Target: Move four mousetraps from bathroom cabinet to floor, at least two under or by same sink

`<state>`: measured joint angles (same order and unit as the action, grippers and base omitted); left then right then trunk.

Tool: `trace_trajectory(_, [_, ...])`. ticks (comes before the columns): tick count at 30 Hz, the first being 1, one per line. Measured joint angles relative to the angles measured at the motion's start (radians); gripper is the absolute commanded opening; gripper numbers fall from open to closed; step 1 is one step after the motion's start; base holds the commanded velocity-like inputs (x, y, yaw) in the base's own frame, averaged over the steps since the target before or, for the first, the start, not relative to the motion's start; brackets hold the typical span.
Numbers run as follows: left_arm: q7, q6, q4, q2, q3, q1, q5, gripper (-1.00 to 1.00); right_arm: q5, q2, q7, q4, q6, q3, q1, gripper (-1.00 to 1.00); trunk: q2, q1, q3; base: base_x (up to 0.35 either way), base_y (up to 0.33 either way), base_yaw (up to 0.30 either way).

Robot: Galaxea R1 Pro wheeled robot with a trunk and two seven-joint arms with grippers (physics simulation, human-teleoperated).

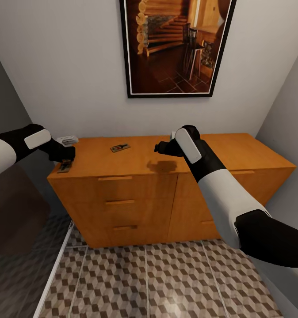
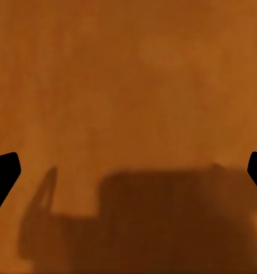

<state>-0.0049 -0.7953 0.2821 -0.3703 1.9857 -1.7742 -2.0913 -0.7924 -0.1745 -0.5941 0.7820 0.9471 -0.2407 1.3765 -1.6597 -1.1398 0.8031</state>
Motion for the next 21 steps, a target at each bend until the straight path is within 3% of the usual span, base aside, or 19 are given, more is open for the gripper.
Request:
trace_trajectory(8, [0.001, -0.007, -0.007, 0.008, -0.002, 0.000, 0.008, -1.00, 0.000, 0.000, 0.000, -0.013, 0.000, 0.000, -0.005, 1.00, 0.000, 0.000, 0.000, 0.000, 0.000, 0.000])
trace_trajectory(11, [0.003, -0.014, -0.019, 0.023, 0.000, 0.003, 0.023, -1.00, 0.000, 0.000, 0.000, -0.016, 0.000, 0.000, -0.007, 1.00, 0.000, 0.000, 0.000, 0.000, 0.000, 0.000])
trace_trajectory(13, [0.003, -0.020, -0.037, 0.039, -0.017, 0.007, 0.025, -1.00, 0.000, 0.000, 0.000, -0.019, 0.000, 0.000, -0.007, 1.00, 0.000, 0.000, 0.000, 0.000, 0.000, 0.000])
trace_trajectory(14, [0.001, -0.026, -0.015, 0.046, -0.050, -0.003, -0.012, -1.00, 0.000, 0.000, 0.000, -0.021, 0.000, 0.000, -0.007, 1.00, 0.000, 0.000, 0.000, 0.000, 0.000, 0.000])
trace_trajectory(21, [0.002, -0.084, -0.034, 0.074, -0.084, -0.055, -0.005, -1.00, 0.000, 0.000, 0.014, -0.026, -0.001, 0.000, -0.009, 1.00, 0.000, 0.000, 0.000, 0.000, 0.000, 0.000])
